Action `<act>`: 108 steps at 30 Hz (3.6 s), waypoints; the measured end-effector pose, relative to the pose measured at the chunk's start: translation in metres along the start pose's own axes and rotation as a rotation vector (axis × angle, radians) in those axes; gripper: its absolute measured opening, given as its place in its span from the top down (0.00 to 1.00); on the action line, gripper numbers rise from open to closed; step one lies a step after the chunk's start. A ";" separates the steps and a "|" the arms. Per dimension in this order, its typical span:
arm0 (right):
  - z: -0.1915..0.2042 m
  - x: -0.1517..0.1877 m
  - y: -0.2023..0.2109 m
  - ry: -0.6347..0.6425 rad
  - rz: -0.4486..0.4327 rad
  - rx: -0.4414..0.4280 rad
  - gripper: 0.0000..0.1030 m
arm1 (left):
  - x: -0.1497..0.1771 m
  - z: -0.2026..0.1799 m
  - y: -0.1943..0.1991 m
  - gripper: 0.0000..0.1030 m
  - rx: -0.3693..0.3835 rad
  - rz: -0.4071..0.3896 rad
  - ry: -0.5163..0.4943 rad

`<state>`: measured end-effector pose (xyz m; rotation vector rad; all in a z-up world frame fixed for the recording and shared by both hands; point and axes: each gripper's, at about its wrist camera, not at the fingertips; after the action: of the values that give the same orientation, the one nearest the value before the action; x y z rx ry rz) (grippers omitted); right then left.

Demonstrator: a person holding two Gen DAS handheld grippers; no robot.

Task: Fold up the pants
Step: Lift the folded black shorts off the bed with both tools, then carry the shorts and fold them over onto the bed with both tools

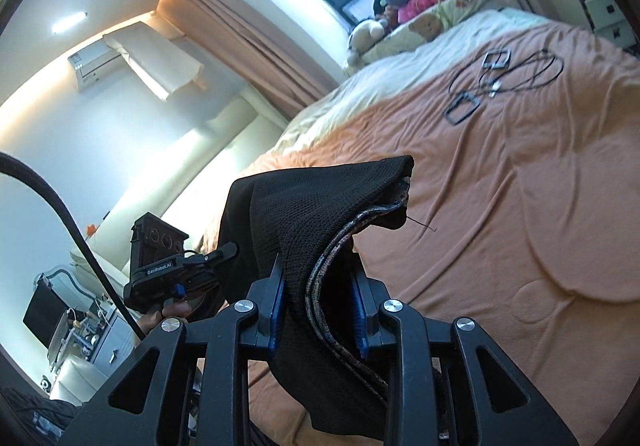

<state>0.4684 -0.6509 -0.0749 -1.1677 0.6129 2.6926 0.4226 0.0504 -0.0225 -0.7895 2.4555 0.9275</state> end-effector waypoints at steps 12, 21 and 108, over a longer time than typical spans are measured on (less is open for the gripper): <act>-0.008 0.005 0.101 0.022 -0.112 0.081 0.76 | 0.004 -0.077 -0.063 0.87 0.077 0.051 -0.092; -0.005 0.012 0.185 0.059 -0.156 0.155 0.76 | 0.022 -0.142 -0.118 0.87 0.153 0.106 -0.160; 0.011 0.104 0.218 -0.158 -0.127 0.801 0.30 | 0.007 -0.166 -0.547 0.82 0.122 0.401 -0.013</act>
<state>0.3277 -0.8468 -0.0761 -0.7251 1.3513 2.0469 0.7335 -0.4069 -0.1669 -0.2500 2.6809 0.8977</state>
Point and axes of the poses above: each gripper's, at about its wrist camera, not at the fingertips, and y roughly against the way its jaws point, z to its left, x to its underside, and after that the axes turned 2 degrees about z, right-handed
